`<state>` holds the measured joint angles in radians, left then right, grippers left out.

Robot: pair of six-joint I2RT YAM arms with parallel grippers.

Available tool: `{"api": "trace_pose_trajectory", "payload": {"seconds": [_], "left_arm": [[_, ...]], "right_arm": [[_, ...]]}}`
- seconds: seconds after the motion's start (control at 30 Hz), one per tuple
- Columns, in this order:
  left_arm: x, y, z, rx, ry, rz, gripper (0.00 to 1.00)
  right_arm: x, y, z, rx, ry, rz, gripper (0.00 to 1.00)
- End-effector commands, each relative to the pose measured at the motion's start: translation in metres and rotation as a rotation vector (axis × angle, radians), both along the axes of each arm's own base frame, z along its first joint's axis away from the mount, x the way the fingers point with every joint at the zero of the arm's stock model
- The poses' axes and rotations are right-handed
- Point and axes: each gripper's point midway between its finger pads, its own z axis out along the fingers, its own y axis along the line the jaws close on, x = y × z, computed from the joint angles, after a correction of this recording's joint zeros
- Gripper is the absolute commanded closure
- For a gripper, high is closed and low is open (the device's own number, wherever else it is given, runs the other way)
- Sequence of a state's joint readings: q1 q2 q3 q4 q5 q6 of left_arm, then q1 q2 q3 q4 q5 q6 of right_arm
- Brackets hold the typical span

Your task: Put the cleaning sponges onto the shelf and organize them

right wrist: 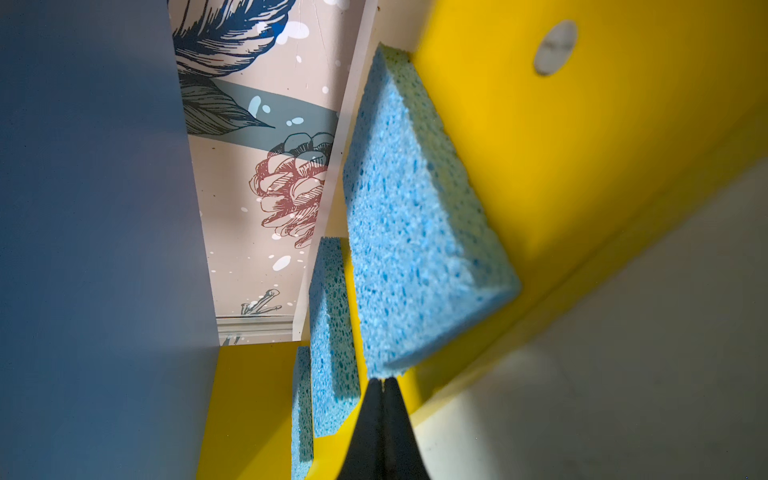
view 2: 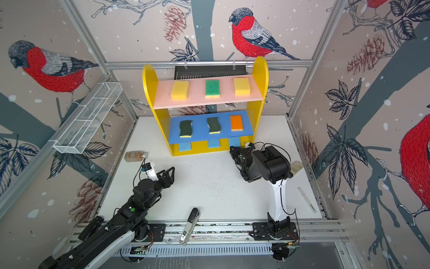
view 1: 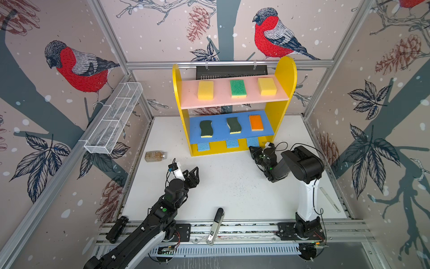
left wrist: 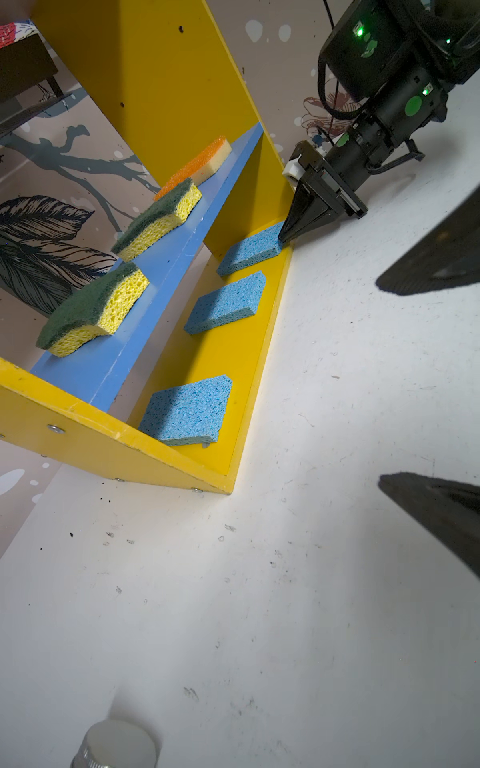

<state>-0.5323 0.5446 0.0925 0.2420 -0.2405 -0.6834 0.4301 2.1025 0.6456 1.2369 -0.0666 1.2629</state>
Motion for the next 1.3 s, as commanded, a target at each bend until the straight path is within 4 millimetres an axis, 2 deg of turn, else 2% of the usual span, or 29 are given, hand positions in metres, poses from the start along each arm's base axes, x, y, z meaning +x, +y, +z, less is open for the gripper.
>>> {"api": "trace_pose_trajectory", "payload": {"seconds": [0.0,0.33,0.67,1.27], "left_arm": [[0.001,0.001,0.005,-0.009,-0.010,0.010,0.31],[0.000,0.006,0.006,-0.008,-0.011,0.033,0.31],[0.000,0.010,0.001,-0.011,0.013,0.058,0.31],[0.000,0.012,-0.004,-0.018,0.029,0.077,0.32]], "right_arm": [[-0.026,-0.013,-0.057,-0.110,0.213,-0.002,0.97],[-0.017,-0.011,-0.058,-0.111,0.227,-0.012,0.97],[-0.016,-0.015,-0.066,-0.122,0.268,-0.037,0.97],[-0.005,-0.017,-0.064,-0.085,0.270,-0.058,0.97]]}}
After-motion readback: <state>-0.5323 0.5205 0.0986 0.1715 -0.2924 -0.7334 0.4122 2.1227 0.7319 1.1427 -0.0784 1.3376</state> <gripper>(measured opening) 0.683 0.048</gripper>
